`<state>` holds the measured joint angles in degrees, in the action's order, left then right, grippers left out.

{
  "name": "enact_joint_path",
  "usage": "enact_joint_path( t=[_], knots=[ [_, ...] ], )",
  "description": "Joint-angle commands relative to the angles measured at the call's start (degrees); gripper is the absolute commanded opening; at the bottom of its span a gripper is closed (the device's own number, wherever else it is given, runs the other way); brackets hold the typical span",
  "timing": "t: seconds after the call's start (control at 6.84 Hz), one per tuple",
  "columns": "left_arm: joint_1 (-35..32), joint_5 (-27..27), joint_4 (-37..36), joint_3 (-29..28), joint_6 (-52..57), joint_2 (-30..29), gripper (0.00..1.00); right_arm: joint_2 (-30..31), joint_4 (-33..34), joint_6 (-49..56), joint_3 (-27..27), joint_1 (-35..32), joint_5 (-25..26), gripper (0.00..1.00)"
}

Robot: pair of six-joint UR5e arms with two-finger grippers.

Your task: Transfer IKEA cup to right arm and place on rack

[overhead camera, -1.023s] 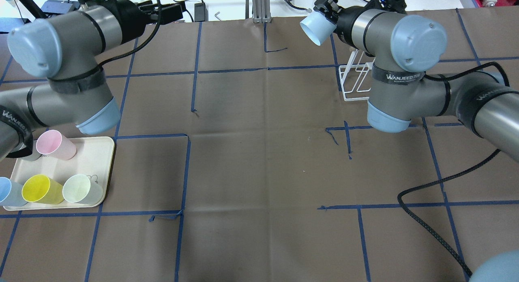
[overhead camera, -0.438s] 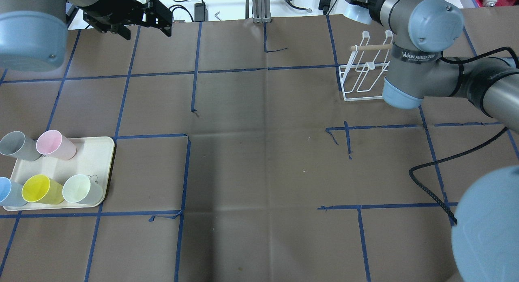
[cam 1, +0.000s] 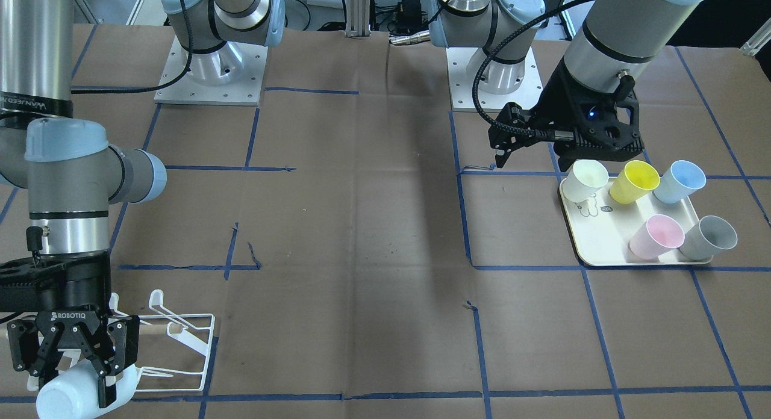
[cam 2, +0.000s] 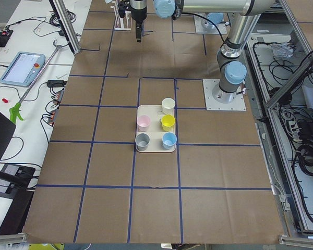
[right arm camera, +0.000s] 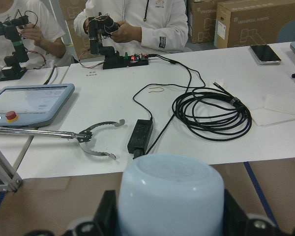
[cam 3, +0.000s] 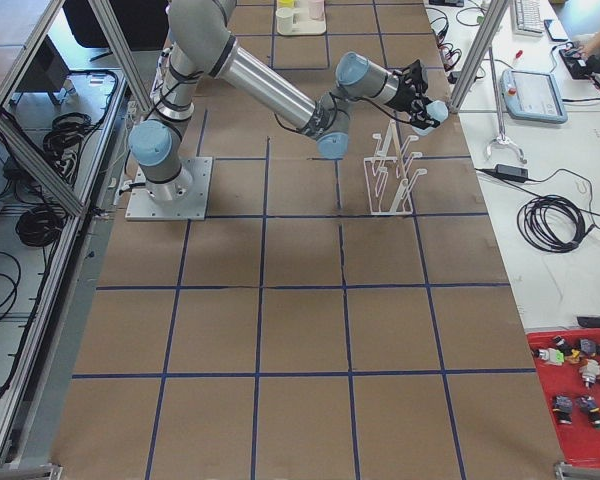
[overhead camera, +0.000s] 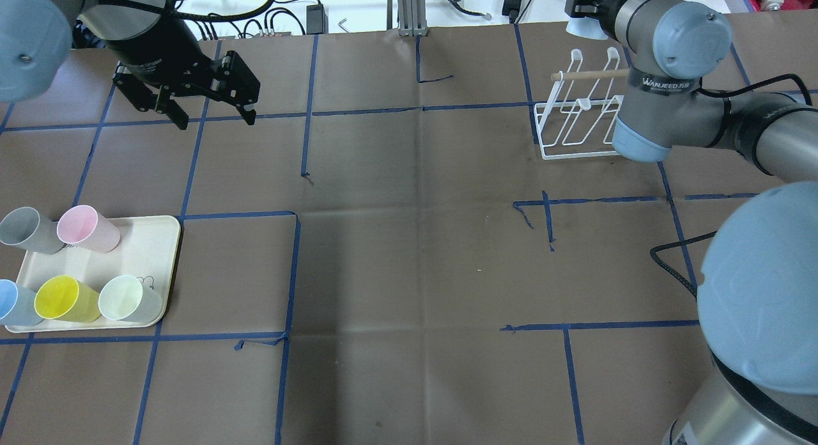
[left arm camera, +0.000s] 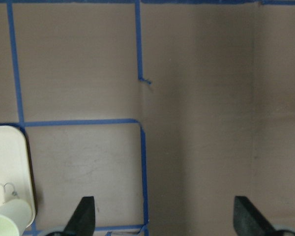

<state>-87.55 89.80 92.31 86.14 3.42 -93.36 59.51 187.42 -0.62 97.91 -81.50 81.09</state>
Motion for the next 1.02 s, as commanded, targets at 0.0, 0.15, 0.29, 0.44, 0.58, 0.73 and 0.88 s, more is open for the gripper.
enact_joint_path(
  t=[0.0,0.15,0.29,0.44,0.58,0.73,0.88],
  knots=[
    [0.54,3.45,2.69,1.57,0.79,1.34,0.99,-1.85,1.88,1.40,0.17,0.03,0.21,0.15],
    [4.28,3.62,4.61,1.67,0.97,1.43,0.99,-1.86,2.68,1.23,0.69,-0.32,0.29,0.15],
    [10.67,3.28,5.24,1.75,6.45,1.52,0.99,-2.03,2.68,1.23,1.57,-0.93,0.38,0.15],
    [17.17,3.27,5.42,1.93,11.90,1.69,0.99,-2.12,2.68,1.32,2.62,-1.20,0.38,0.15],
    [20.98,3.27,4.99,4.80,16.48,2.30,0.98,-2.56,2.68,1.32,3.24,-1.20,0.38,0.17],
    [24.93,3.18,2.89,8.92,21.75,4.40,0.97,-2.47,2.51,0.89,3.68,-1.20,0.47,0.77],
    [28.11,3.10,-0.43,14.70,25.98,7.38,0.97,-2.30,2.07,0.79,4.82,-1.38,0.47,0.99]
  ],
)
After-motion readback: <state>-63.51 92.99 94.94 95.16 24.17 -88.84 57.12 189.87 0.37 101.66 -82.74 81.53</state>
